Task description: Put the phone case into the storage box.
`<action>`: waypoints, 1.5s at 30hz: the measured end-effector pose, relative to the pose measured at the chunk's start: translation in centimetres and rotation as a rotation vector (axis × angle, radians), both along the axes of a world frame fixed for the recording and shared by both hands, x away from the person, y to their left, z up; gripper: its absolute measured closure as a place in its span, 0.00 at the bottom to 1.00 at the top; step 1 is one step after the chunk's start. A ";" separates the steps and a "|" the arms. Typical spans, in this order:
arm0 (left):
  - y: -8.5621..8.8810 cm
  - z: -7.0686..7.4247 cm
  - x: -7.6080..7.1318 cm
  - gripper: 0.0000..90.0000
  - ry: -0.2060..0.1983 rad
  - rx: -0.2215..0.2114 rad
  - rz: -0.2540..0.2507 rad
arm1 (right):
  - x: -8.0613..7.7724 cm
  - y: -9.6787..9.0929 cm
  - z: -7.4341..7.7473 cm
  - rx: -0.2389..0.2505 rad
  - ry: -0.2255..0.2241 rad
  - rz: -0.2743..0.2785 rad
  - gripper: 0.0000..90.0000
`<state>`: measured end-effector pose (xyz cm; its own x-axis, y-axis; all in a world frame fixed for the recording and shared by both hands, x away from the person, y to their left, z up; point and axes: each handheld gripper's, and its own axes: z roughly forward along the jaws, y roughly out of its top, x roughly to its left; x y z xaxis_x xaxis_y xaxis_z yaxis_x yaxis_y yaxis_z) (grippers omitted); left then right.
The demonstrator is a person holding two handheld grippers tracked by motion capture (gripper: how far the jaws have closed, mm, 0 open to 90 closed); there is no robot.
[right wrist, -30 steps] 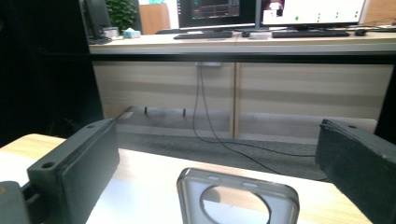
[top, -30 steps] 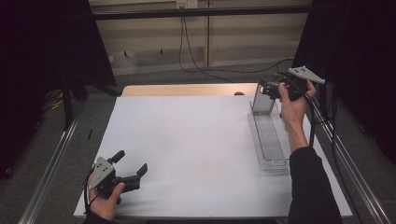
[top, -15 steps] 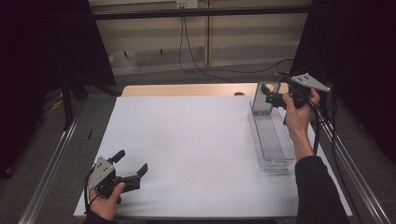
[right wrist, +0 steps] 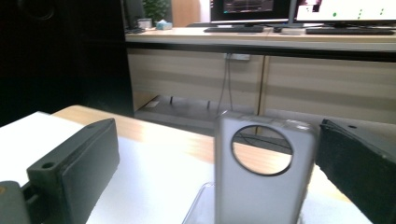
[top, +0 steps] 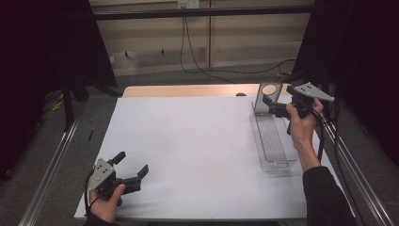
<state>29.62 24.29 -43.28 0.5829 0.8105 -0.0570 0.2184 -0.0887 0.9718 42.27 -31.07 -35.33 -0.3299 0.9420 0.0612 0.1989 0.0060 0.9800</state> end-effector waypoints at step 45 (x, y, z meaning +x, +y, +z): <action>-0.3 0.3 -0.1 0.03 -0.014 -0.015 -0.012 | -9.9 0.4 -2.1 -0.019 -0.032 0.026 0.00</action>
<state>29.55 24.03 -43.02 0.5936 0.8025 -0.0604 0.2035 -0.0771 0.9760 32.39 -30.70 -37.47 -0.3554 0.9342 0.0319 0.1668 0.0298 0.9855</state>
